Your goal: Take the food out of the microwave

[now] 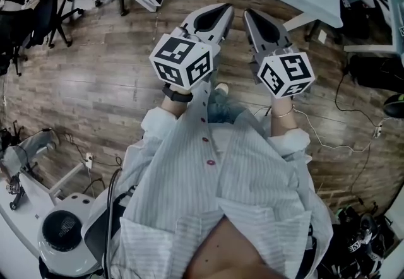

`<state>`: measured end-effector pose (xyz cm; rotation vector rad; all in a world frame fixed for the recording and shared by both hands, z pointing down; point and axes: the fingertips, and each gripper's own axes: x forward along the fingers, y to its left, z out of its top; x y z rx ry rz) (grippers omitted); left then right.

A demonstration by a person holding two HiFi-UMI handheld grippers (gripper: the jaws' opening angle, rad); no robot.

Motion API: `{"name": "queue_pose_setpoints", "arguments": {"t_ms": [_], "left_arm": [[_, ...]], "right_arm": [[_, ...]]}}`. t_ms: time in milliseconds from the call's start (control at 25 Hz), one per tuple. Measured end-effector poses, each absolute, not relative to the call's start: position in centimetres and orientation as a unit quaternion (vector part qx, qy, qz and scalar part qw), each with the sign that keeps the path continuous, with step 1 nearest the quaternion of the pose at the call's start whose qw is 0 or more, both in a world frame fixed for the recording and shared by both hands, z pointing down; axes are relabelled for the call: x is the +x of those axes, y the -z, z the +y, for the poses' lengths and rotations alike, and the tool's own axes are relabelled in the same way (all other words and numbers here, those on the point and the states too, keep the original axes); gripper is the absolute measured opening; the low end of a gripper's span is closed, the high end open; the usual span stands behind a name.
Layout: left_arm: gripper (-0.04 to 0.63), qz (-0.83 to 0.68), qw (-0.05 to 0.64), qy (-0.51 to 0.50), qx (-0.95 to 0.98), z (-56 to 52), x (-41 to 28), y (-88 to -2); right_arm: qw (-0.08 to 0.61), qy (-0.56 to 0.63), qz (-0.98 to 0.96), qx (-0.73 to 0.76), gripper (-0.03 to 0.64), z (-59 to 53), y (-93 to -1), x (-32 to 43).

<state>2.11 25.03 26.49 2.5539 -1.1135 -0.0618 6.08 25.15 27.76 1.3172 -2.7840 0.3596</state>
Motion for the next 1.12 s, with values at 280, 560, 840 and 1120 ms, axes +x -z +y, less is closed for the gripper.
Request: {"name": "queue_pose_setpoints", "arguments": {"t_ms": [280, 560, 840, 1120], "left_arm": [[0.008, -0.384, 0.175, 0.029, 0.906, 19.9, 0.9, -26.3], [0.008, -0.368, 0.168, 0.036, 0.914, 12.4, 0.1, -25.3], [0.008, -0.356, 0.165, 0.033, 0.919, 6.8, -2.1, -25.4], [0.008, -0.340, 0.160, 0.032, 0.926, 3.4, -4.4, -25.4]], "right_arm": [[0.016, -0.120, -0.893, 0.433, 0.032, 20.6, -27.9, 4.6], [0.024, -0.117, -0.888, 0.443, 0.032, 13.9, -27.8, 3.5], [0.029, -0.119, -0.881, 0.458, 0.032, 8.5, -28.3, 1.7], [0.024, -0.117, -0.874, 0.470, 0.032, 5.2, -28.6, -0.7]]}}
